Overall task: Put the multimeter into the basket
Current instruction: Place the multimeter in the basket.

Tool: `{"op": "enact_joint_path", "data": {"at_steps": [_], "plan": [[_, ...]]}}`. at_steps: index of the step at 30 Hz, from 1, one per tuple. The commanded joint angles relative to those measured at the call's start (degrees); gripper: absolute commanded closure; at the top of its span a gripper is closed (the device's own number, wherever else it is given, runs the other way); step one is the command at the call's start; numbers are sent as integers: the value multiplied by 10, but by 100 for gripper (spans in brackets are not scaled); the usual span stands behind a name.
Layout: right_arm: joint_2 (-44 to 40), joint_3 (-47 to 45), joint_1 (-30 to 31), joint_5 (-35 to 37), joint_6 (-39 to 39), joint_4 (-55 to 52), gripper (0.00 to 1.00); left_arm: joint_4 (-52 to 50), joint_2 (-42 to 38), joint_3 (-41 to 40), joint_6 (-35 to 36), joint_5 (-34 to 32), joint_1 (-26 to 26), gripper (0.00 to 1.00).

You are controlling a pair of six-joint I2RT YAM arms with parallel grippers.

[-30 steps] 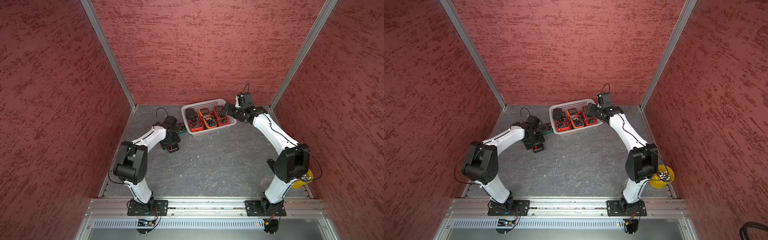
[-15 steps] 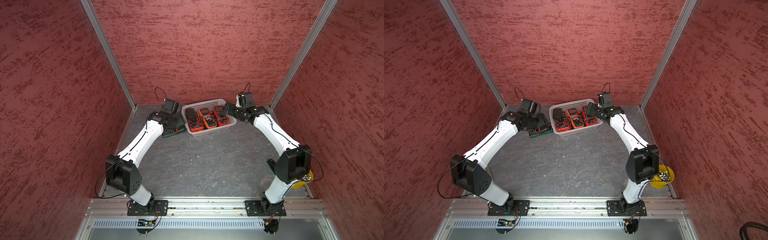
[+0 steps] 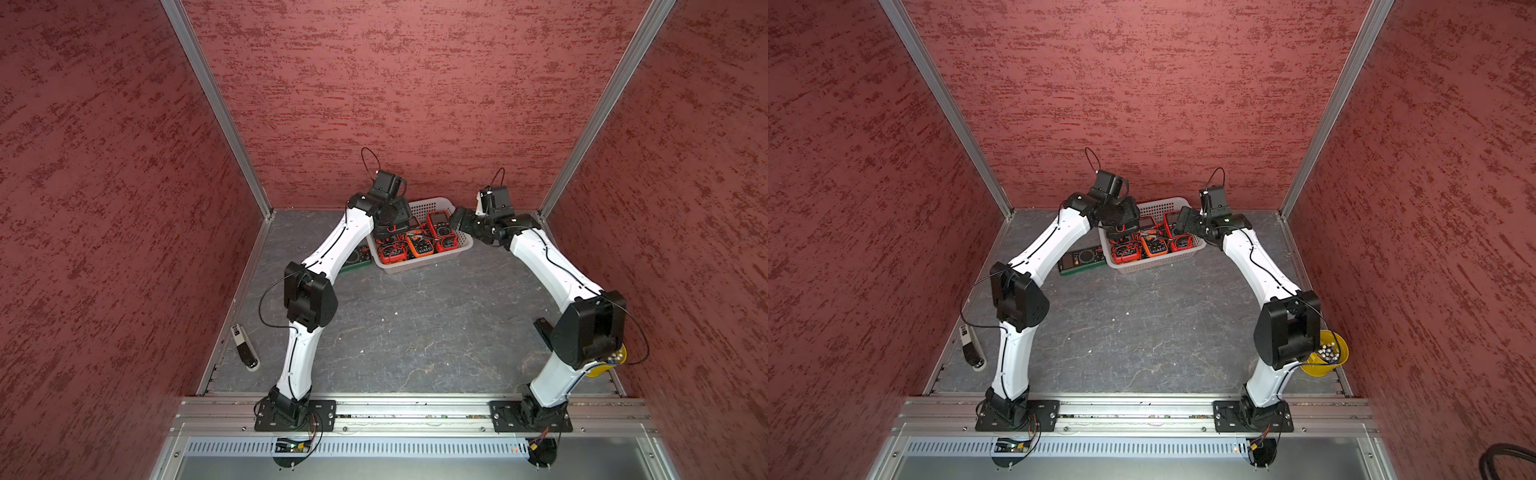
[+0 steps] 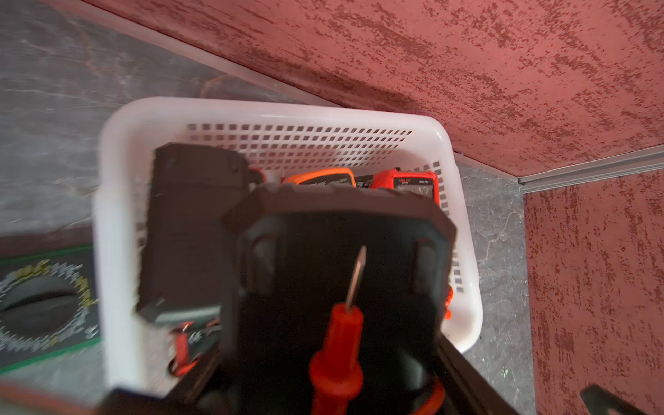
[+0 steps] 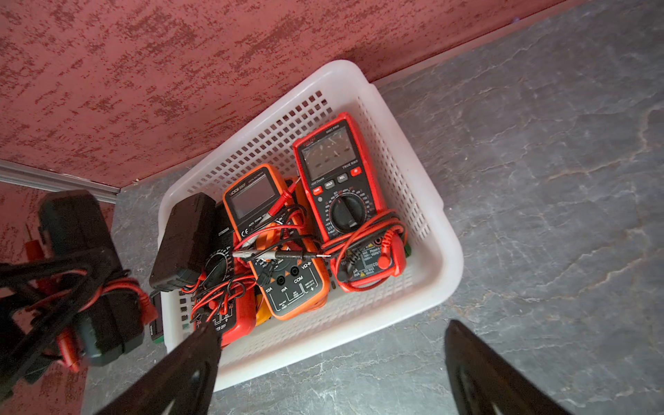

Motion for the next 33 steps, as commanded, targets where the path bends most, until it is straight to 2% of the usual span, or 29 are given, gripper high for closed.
{"op": "enact_joint_path", "data": {"at_steps": [1, 4, 11, 17, 22, 26, 33], "plan": [[-18, -3, -9, -1, -7, 7, 1, -13, 35, 62, 6, 14, -9, 40], [-18, -5, -13, -2, -11, 6, 1, -21, 61, 85, 1, 23, -13, 40], [-12, 1, -15, -12, -14, 7, 1, -22, 94, 84, -26, 24, -14, 37], [-7, 2, -15, -17, -16, 7, 1, -40, 111, 84, -34, 0, -20, 31], [-8, 1, -16, -19, -17, 7, 1, -55, 117, 82, -45, -26, -24, 19], [-5, 5, -16, -26, -18, 5, 1, -59, 120, 78, -55, -31, -25, 0], [-3, 7, -16, -32, -17, 1, 1, -52, 104, 77, -56, -13, -26, 0]]}}
